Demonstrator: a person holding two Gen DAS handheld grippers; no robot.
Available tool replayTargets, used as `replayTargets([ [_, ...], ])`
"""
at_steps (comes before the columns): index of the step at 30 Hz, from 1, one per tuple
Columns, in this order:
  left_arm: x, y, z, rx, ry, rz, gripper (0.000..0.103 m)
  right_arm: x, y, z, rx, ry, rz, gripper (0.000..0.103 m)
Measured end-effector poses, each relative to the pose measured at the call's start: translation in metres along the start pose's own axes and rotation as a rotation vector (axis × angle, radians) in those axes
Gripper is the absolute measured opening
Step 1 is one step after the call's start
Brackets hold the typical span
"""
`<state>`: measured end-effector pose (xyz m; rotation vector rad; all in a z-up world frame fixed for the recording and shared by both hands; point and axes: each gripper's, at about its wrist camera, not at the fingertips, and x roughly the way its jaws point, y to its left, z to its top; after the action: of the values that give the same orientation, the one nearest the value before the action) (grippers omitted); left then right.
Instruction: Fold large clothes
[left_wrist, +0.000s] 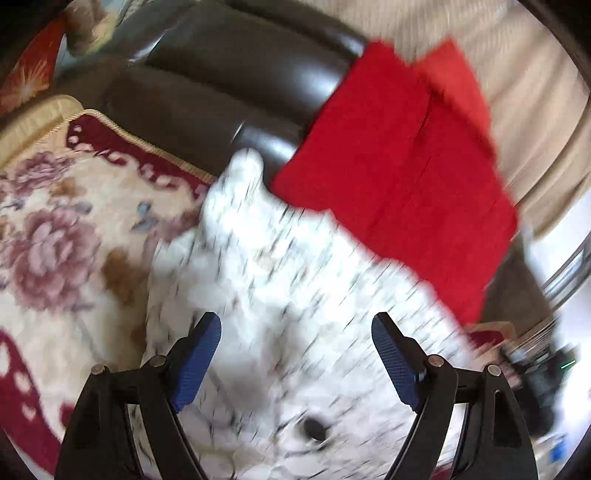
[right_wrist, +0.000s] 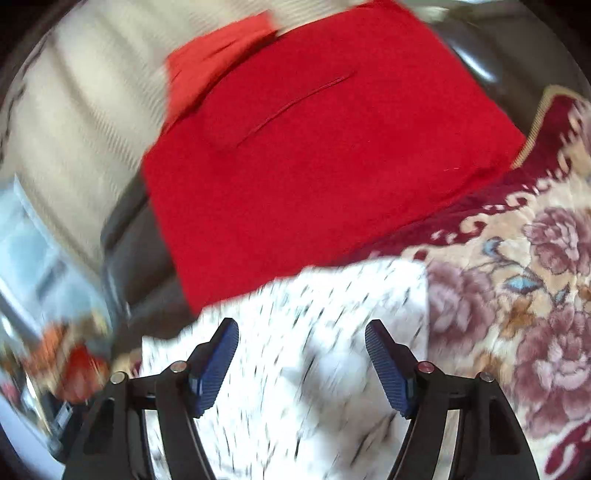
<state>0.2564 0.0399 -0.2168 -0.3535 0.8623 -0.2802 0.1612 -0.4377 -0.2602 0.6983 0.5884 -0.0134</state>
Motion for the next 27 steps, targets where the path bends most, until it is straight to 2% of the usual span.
replayTargets([
  [4,0.033,-0.003,-0.024,0.123,0.098,0.174,0.084,0.021,-0.002,-0.033,-0.025,0.103,-0.064,0.073],
  [6,0.033,-0.014,-0.032,0.205,0.088,0.226,0.084,0.048,-0.009,-0.049,-0.030,0.221,-0.136,0.071],
  [8,0.031,-0.025,-0.037,0.277,0.082,0.275,0.084,0.057,-0.007,-0.055,-0.072,0.226,-0.192,0.065],
  [9,0.032,-0.027,-0.038,0.290,0.083,0.281,0.084,0.053,0.000,-0.053,-0.088,0.207,-0.195,0.065],
  [12,0.032,-0.024,-0.038,0.276,0.083,0.274,0.084,0.039,0.012,-0.041,-0.055,0.117,-0.113,0.066],
  [14,0.031,-0.021,-0.036,0.270,0.080,0.270,0.084,0.030,0.026,-0.033,-0.087,0.039,-0.134,0.066],
  [16,0.030,-0.020,-0.036,0.276,0.075,0.280,0.084,0.035,0.033,-0.026,-0.116,-0.008,-0.196,0.066],
  [18,0.040,-0.022,-0.035,0.281,0.073,0.288,0.084,0.054,0.023,-0.022,-0.101,0.018,-0.261,0.066],
  [19,0.042,-0.022,-0.035,0.285,0.071,0.292,0.084,0.074,0.010,-0.022,-0.074,0.080,-0.308,0.066],
  [21,0.046,-0.024,-0.034,0.295,0.066,0.302,0.084,0.107,-0.013,-0.025,0.017,0.221,-0.315,0.066],
  [27,0.040,-0.022,-0.034,0.297,0.062,0.313,0.084,0.109,-0.004,-0.023,-0.020,0.158,-0.331,0.067],
])
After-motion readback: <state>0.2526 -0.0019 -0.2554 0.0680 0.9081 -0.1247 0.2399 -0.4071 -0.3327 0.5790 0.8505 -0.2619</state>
